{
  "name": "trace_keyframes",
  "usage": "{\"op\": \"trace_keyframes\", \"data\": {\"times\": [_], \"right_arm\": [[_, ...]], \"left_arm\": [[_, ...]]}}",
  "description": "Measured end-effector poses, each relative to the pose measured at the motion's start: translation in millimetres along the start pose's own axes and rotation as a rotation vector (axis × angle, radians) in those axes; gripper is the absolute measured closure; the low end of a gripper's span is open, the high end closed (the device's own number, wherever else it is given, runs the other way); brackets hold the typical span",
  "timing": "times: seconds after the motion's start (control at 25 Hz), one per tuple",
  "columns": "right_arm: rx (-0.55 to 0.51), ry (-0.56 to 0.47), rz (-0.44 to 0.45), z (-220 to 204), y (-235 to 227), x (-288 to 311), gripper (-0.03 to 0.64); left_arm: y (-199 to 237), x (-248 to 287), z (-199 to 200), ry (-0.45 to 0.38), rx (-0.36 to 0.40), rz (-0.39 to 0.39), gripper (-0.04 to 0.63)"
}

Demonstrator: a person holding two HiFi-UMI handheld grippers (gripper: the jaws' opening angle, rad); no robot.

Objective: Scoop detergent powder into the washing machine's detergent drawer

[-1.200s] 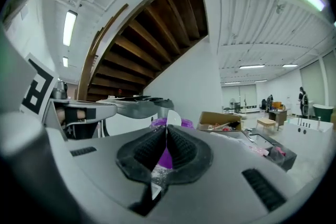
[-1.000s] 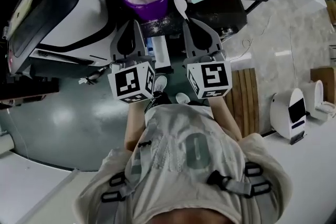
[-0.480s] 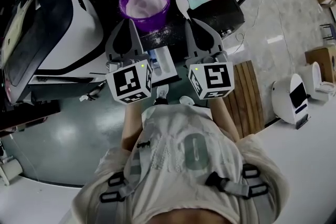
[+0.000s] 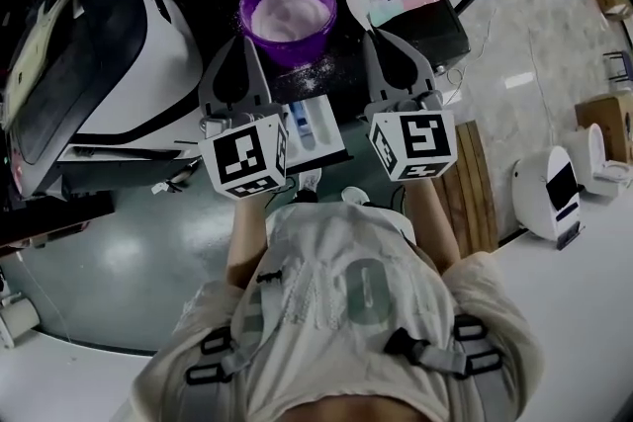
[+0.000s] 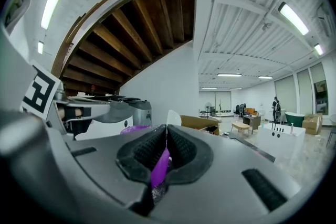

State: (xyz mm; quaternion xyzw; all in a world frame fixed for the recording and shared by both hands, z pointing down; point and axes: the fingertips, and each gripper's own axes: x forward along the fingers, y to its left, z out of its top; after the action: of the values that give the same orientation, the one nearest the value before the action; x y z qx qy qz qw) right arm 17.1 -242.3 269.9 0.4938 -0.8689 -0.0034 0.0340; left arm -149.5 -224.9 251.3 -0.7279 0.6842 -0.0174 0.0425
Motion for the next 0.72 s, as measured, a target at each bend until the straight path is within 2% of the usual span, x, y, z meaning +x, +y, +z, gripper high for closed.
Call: {"op": "trace_keyframes", "data": {"times": [0.2,0.48,0.72], "right_arm": [[-0.094,0.052,0.101,16.8,-0.5,24.8,0.606],[-0.263,0.186,0.346,23.4,24.2,61.0,0.606],[-0.498,0.327,0.508,8.6,40.9,86.6,0.606]], "left_arm": [[9.1,5.2,4.1,-0.008,0.006,0.003,0.575],[20.7,9.8,-6.0,-0.003,0.016,0.005,0.575],[29.9,16.4,-24.9,0.004,0.024,0.000,0.575]]}}
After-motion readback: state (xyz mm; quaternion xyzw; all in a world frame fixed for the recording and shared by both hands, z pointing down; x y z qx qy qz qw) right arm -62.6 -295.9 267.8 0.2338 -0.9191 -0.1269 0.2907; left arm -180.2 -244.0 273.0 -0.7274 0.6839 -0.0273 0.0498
